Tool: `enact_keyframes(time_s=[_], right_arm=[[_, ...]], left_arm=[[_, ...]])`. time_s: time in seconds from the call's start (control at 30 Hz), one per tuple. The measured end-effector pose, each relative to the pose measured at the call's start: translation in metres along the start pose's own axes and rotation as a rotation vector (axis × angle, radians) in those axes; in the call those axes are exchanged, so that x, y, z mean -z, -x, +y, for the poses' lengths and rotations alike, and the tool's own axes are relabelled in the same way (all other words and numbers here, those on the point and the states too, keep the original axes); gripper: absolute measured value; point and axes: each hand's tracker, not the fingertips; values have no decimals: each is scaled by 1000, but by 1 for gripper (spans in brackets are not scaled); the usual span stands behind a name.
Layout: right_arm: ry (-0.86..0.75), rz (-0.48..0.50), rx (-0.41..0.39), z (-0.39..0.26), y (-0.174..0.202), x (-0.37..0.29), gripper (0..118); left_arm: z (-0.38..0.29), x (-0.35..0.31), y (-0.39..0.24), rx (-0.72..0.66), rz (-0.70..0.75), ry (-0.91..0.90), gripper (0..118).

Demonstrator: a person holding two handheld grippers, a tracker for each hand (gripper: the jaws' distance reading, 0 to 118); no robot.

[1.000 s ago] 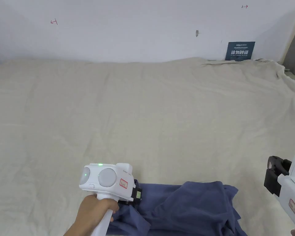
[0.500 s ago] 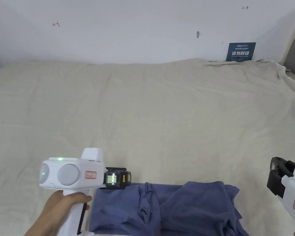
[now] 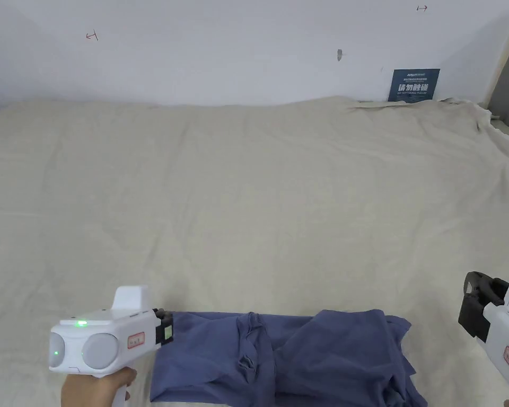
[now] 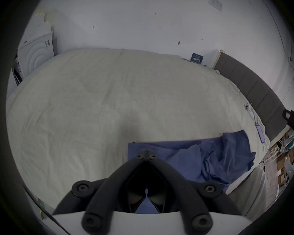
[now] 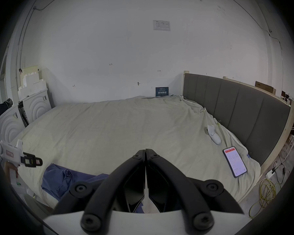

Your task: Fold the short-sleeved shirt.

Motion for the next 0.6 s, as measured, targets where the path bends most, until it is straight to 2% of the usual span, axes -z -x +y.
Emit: enact_keyframes(time_s=[0.37, 0.6], right_arm=[[19, -3, 1, -3, -6, 2, 0], [28, -15, 8, -7, -15, 1, 0]], left_arm=[[-47, 35, -69, 90, -65, 64, 0], [-55, 35, -107, 167, -91, 60, 0]])
